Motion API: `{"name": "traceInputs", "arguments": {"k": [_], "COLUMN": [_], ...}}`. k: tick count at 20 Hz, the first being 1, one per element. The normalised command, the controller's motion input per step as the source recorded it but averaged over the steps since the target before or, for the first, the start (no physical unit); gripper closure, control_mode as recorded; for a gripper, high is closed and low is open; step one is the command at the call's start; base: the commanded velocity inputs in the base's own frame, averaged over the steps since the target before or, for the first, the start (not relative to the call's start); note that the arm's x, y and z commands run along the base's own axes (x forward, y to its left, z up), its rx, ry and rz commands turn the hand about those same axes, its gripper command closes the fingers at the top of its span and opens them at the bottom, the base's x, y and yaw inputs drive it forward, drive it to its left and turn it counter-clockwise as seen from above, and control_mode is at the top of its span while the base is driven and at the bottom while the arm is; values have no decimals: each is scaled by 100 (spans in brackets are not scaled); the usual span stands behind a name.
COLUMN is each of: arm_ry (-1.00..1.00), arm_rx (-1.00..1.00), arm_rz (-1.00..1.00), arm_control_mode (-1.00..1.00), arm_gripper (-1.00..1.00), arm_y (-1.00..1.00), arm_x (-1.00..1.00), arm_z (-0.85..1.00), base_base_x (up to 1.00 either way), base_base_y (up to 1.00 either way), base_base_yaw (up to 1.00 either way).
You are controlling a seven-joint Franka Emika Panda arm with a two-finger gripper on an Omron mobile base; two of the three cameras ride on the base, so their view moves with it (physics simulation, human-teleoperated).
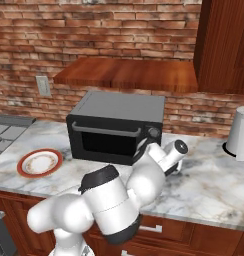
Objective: Pick up the bagel from the plate, place it on the toaster oven rack, close the door, and set the timer.
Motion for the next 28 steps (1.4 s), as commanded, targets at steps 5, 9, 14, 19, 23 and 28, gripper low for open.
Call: {"name": "traceInputs", "arguments": {"k": [5, 9, 14, 19, 23, 28], "arm_ry": [-28, -32, -37, -41, -35, -22], "arm_rx": [40, 42, 42, 47, 48, 49], "arm_rz": [16, 16, 16, 14, 12, 12], "arm_control_mode": [-100, -100, -100, -100, -100, -100], "arm_gripper": [100, 100, 100, 100, 100, 100], "arm_y": [-100, -100, -100, -100, -100, -100], "arm_x": [-32, -54, -86, -95, -64, -35], "arm_z": [-1, -10, -14, -16, -10, 0], "base_base_x": [0, 0, 0, 0, 0, 0], "base_base_y": [0, 0, 0, 0, 0, 0], "base_base_yaw": [0, 0, 0, 0, 0, 0]}}
